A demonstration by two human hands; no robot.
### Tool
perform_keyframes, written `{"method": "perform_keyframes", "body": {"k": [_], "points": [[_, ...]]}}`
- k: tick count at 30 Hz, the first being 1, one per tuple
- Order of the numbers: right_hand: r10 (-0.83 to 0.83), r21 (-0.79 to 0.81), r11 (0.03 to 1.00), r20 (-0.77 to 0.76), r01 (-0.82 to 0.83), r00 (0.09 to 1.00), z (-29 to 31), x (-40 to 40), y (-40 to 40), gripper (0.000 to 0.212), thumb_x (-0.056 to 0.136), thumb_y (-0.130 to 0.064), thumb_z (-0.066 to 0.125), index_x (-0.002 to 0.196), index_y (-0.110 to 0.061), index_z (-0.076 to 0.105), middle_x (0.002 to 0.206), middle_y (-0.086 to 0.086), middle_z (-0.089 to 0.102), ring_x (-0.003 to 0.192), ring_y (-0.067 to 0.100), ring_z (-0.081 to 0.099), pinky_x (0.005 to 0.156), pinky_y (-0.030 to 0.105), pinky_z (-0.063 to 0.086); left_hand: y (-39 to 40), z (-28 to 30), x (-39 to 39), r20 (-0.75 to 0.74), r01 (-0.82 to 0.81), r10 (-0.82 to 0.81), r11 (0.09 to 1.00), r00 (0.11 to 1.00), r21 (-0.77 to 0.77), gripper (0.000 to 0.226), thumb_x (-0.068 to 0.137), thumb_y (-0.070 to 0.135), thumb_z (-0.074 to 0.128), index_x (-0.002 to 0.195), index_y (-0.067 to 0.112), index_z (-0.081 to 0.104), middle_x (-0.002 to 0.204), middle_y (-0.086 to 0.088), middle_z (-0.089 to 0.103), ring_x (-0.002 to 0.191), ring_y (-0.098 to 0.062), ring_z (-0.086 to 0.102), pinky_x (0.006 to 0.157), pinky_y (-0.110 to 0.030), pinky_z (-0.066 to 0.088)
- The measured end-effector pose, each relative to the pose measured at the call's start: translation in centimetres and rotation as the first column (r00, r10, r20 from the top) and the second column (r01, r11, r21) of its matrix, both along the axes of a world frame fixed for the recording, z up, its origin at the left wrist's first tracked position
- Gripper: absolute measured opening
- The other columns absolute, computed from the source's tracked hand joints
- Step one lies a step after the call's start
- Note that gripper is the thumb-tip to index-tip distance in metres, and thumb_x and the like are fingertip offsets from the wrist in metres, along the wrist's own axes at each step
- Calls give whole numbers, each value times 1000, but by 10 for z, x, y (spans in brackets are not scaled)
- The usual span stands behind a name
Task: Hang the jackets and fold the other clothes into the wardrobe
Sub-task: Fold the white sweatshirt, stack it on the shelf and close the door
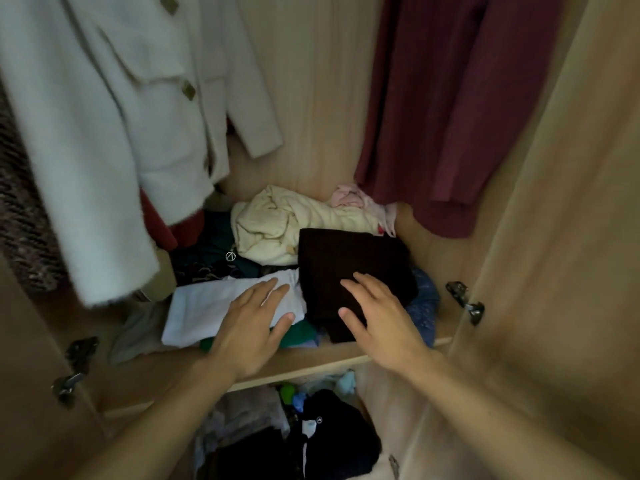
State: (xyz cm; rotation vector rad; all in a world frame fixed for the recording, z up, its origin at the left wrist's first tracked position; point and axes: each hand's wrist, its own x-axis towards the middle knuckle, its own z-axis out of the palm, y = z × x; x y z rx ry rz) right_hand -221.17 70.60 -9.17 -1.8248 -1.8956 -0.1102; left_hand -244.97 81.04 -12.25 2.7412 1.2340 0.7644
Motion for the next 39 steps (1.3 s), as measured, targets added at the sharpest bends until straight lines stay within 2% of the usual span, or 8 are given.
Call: {"method": "perform_keyframes", "body": {"k": [5,10,14,21,28,31,33,39], "points": [[18,80,997,-46,-14,999,10,41,-60,66,95,-59,29,149,-22,39,156,5,37,145,23,30,117,40,31,-54,31,39,-8,-15,16,999,1000,38,70,94,59,30,138,12,56,146,-14,52,131,-35,51,105,-48,45],[48,137,990,-116,-32,992,16,91,-123,67,95,-57,31,148,-18,41,153,8,41,142,24,35,114,42,35,-138,60,94,-53,-79,81,996,995,45,76,90,66,18,144,22,48,155,-3,42,143,-24,36,112,-45,35],[54,182,983,-201,-17,978,23,114,-167,63,95,-53,35,145,-14,45,147,8,48,136,24,43,109,44,40,-199,77,121,-88,-69,73,996,993,53,78,88,65,15,144,23,48,156,-2,40,143,-24,35,111,-44,33],[45,290,957,-138,-3,989,40,125,-231,55,97,-46,42,139,-12,50,137,5,56,125,19,51,103,32,42,-253,95,132,-90,-56,62,996,994,67,70,92,62,21,143,23,49,155,-1,41,142,-23,35,110,-43,33],[-95,260,960,-45,104,994,48,124,-290,56,98,-50,43,143,-17,44,143,0,50,132,14,44,111,36,38,-283,94,130,-52,21,-19,999,998,30,81,85,67,10,144,25,48,154,2,41,141,-21,35,109,-44,35],[-159,247,953,-92,177,983,55,126,-320,55,99,-47,48,147,-22,39,149,-4,44,136,11,38,115,36,33,-286,94,144,-90,36,-33,999,995,36,62,97,61,27,146,26,44,154,3,40,141,-20,34,110,-42,33],[-204,237,944,-134,231,970,64,132,-342,57,98,-45,51,148,-23,38,149,-5,43,136,11,38,114,34,31,-295,101,160,-43,40,-39,999,998,10,52,101,52,37,145,25,45,151,3,44,138,-22,38,107,-42,35],[-236,386,867,-238,315,942,84,162,-389,46,96,-26,60,139,-14,49,135,2,54,122,12,49,107,34,40,-339,111,193,12,96,-96,995,995,-9,40,101,49,41,129,24,55,135,4,55,124,-21,48,99,-39,39]]}}
